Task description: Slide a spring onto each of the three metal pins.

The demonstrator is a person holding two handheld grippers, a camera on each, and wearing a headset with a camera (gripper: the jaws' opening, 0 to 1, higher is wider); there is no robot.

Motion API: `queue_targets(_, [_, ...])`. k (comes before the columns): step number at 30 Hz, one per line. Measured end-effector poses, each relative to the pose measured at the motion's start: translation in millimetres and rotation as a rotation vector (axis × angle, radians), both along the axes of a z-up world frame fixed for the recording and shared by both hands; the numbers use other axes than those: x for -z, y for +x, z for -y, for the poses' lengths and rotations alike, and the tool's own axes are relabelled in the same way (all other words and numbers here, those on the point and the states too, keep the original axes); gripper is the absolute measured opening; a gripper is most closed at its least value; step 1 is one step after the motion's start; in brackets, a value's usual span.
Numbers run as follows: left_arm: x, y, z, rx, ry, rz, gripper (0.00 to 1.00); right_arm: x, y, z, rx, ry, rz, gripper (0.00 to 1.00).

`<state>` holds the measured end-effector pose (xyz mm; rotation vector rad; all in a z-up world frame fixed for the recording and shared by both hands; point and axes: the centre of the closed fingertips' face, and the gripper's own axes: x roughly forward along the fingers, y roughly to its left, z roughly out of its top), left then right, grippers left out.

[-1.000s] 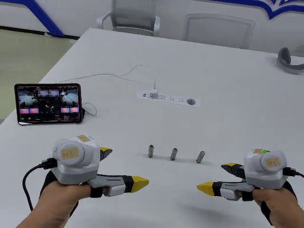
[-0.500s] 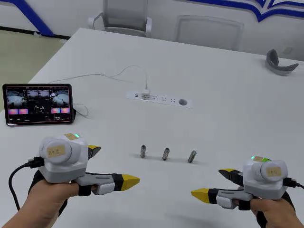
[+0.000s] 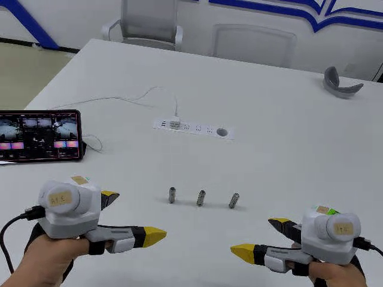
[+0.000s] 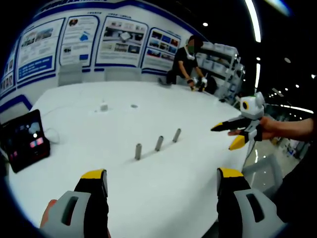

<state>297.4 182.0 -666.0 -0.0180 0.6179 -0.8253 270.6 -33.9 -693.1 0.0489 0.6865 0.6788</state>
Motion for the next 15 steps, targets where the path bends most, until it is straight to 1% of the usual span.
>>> queue_targets(2, [0.5,-0.2,0.4,0.005,0.002,-0.002,0.92,0.1,-0.5,0.5,0.003,0.002,-0.002,0.86])
queue_targets(3, [1.0,-0.8,0.9,0.009,-0.002,-0.009,0.91,0.5,-0.6,0.9,0.003,0.003,-0.002,0.86])
queue_targets(5, [1.6,-1.4,1.2,0.014,-0.003,-0.011,0.89,0.7,-0.5,1.0,0.004,0.004,-0.003,0.86])
queue_targets(6, [1.7,-1.7,1.1,0.014,0.004,-0.008,0.88,0.6,-0.2,1.1,0.005,0.004,-0.002,0.87])
queue_targets(9, [3.2,-0.2,0.6,0.001,-0.010,-0.023,0.90,0.3,0.5,1.0,0.007,0.008,0.000,0.87])
queue_targets(11, [4.3,1.3,-0.7,0.002,0.000,-0.013,0.91,0.2,0.7,1.1,0.007,0.009,0.001,0.87])
queue_targets(15, [4.7,0.5,-1.6,0.004,0.002,-0.015,0.92,0.4,0.7,1.4,0.007,0.012,0.002,0.88])
